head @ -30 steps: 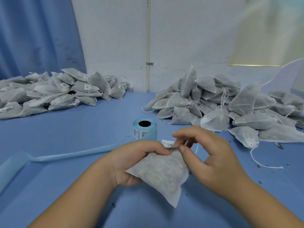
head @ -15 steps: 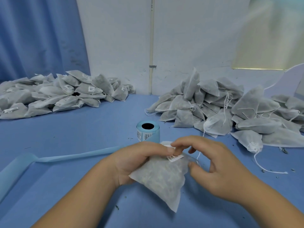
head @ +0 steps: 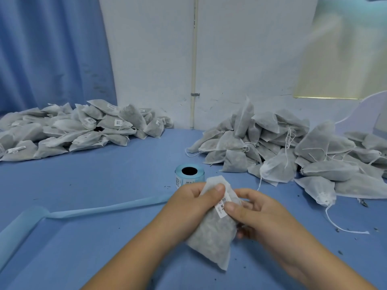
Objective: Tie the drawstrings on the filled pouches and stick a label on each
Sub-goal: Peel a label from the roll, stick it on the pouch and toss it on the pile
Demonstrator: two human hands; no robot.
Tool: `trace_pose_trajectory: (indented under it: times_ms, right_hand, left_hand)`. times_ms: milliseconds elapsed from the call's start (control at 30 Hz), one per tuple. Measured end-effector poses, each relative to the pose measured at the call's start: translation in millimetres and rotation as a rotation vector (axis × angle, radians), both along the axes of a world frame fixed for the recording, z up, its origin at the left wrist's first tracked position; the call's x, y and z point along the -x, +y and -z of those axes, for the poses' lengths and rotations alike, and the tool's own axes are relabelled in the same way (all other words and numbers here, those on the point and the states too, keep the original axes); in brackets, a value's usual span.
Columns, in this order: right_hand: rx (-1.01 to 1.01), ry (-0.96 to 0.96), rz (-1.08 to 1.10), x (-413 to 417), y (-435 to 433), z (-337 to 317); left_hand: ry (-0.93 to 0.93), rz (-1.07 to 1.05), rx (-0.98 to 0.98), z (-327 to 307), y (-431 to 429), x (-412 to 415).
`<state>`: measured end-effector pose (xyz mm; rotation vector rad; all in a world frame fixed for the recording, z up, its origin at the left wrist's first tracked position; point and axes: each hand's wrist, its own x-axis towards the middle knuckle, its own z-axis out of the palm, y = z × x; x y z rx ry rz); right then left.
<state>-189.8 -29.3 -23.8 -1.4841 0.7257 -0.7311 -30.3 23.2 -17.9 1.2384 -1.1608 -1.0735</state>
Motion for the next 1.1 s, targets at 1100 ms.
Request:
trace_pose_trajectory:
  times_ms: [1100]
  right_hand:
    - [-0.076, 0.362, -0.23, -195, -39, -73]
  left_hand:
    - [1.313, -0.593, 0.184, 2, -21, -121]
